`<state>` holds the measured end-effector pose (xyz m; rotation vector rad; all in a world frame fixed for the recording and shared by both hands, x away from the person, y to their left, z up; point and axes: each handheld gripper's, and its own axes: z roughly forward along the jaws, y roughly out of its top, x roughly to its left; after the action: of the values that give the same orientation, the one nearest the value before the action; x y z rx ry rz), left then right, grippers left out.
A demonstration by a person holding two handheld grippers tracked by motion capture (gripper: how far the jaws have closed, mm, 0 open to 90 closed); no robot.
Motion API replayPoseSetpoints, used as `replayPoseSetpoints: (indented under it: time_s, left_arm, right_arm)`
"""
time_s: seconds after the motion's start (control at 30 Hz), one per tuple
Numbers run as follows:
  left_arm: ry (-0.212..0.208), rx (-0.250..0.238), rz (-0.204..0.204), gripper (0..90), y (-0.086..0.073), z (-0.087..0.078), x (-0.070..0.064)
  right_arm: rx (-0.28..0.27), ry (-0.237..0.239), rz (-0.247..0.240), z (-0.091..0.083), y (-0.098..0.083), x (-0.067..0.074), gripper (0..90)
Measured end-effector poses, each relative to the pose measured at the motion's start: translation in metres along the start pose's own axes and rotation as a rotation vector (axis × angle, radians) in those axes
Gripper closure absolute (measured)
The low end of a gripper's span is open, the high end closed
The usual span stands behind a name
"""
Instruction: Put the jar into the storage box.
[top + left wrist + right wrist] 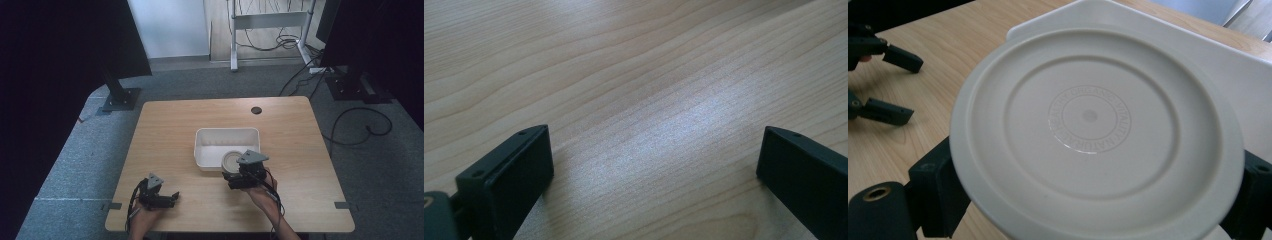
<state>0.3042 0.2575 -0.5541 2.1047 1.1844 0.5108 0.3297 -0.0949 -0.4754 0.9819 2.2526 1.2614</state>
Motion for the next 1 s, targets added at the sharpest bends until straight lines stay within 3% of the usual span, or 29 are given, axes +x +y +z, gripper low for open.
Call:
replayPoseSetpoints:
  time_s: [0.47, 1.0]
  left_arm:
    - [0.0, 0.0, 0.002, 1.6, 0.0, 0.0, 0.0]
    - [-0.001, 0.0, 0.004, 1.5, 0.0, 0.0, 0.0]
  right_arm:
    - [-0.002, -0.04, -0.013, 0.023, 0.018, 0.0, 9.1]
    - [0.001, -0.049, -0.024, 0.052, 0.033, 0.001, 9.1]
